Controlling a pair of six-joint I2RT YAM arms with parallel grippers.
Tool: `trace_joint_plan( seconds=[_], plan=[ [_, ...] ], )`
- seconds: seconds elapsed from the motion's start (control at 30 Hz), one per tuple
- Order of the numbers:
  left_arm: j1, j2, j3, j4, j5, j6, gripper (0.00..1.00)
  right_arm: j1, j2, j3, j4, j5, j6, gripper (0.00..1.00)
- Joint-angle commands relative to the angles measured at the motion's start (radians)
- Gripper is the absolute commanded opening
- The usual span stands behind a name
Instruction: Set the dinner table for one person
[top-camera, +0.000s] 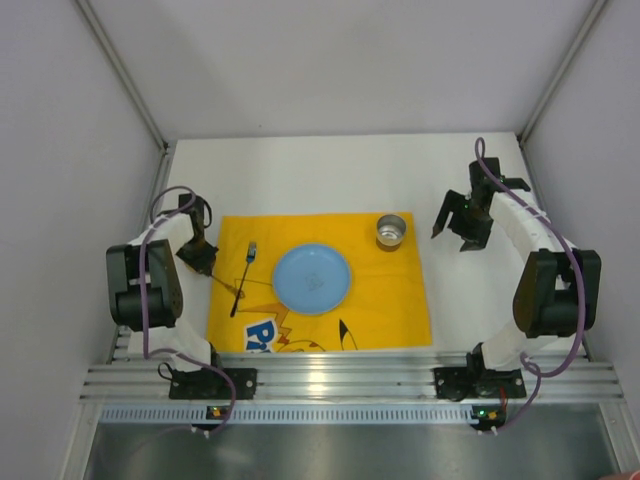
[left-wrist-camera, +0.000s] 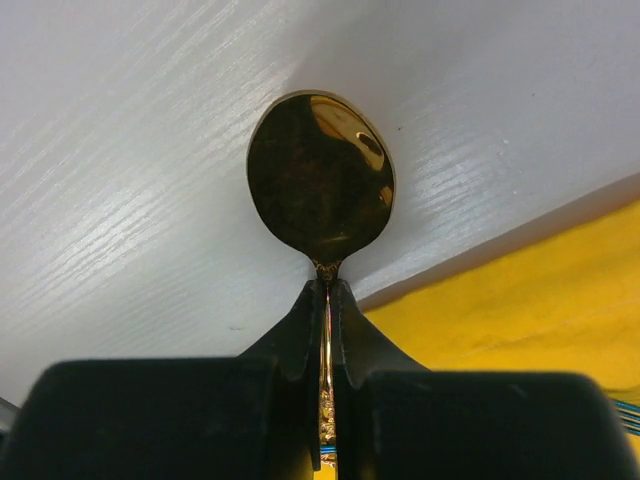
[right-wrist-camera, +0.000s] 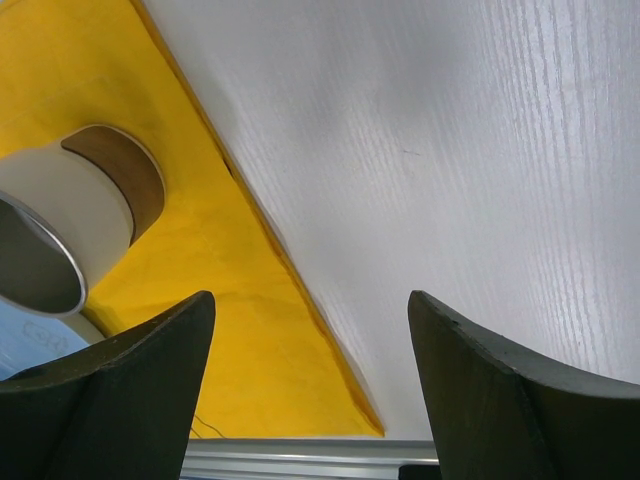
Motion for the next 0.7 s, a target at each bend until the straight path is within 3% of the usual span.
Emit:
trace_joint_plan(
  seconds=[0.0, 0.2, 0.43, 0.53, 0.67],
  plan=[
    [0.019, 0.064, 0.019, 0.006, -0.060, -0.012, 0.00, -0.007, 0.002, 0.042, 0.015, -0.006, -0.020, 0.79],
    [0.104, 0.038, 0.102, -0.056, -0.149, 0.066, 0.00, -0.013, -0.001, 0.044, 0.018, -0.010, -0.021, 0.78],
    [0.093, -0.054, 0.285, -0.129, -0.343, 0.178, 0.00, -0.013, -0.006, 0.056, 0.016, -0.023, -0.020, 0.78],
    [0.067, -0.071, 0.346, -0.157, -0.351, 0.200, 0.00, -0.015, -0.009, 0.061, 0.016, -0.029, -0.015, 0.78],
    [0.024, -0.115, 0.319, -0.140, -0.284, 0.247, 0.00, -0.015, -0.021, 0.056, 0.016, -0.033, -0.014, 0.78]
  ],
)
